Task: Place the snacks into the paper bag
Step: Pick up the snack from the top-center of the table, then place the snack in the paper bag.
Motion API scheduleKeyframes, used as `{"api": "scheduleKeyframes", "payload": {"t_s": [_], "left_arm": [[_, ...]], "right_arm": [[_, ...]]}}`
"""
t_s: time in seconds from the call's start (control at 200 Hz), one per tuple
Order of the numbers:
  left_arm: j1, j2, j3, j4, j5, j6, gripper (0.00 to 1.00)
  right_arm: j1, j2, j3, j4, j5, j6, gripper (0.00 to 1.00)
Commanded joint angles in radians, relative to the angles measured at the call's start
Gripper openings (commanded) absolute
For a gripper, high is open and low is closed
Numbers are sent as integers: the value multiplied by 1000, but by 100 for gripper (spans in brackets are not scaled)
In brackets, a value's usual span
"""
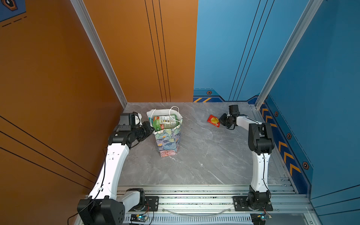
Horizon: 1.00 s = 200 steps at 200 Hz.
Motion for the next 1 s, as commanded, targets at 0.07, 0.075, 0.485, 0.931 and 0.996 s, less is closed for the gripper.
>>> {"api": "scheduleKeyframes", "payload": {"t_s": [0.07,0.075,0.485,0.931,0.996], "left_arm": [[11,15,15,-15,16,-8,0],[11,15,14,-15,16,-8,0],[9,6,13,-15,19,-15,0],[5,8,11,-15,17,-15,0],[3,9,10,-15,19,-16,0]], "right_arm": [[5,-132,-48,7,-35,32,0],[5,-136,-49,7,-36,32,0],[118,-339,2,-24,-39,0,0],[340,-360,365,-186,-20,-120,0],[373,-346,432,-202,-7,-133,0]]}}
